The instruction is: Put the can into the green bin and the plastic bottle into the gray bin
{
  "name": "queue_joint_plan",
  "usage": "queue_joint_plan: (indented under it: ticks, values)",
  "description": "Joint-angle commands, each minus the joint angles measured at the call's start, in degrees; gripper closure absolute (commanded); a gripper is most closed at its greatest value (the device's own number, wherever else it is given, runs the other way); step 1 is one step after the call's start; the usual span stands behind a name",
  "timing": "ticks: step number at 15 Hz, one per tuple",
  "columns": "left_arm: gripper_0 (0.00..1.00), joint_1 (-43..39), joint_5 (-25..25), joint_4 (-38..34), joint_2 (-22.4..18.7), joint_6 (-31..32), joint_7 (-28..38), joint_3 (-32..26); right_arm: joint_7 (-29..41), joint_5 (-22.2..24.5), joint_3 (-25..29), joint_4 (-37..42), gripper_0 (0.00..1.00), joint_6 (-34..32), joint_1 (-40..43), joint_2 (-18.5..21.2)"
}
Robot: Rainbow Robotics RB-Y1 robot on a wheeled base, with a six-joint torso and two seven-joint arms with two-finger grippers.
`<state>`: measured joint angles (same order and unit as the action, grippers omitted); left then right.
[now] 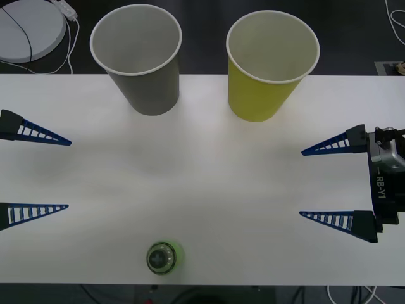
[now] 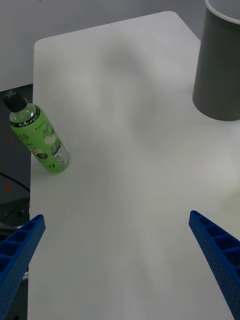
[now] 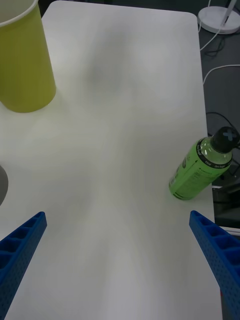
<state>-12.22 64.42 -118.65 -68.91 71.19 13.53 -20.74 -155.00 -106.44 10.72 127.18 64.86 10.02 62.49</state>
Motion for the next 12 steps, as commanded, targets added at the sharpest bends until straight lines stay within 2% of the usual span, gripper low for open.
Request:
queue_joint_plan:
  ticks: [1,9,12]
  values:
    - [0.0,0.0,0.0,0.0,0.0,0.0,0.0,0.0,0.0,0.0,0.0,0.0,0.0,0.0,0.0,0.0]
    - [0.0,-1.85,-1.67,1.49,0.09,1.05,-1.58,2.2,0.0,0.0,0.0,0.0,0.0,0.0,0.0,0.0]
    - [0.0,-4.57,-4.92,4.66,0.0,1.23,-10.02,2.29,0.0,0.0,0.0,0.0,0.0,0.0,0.0,0.0]
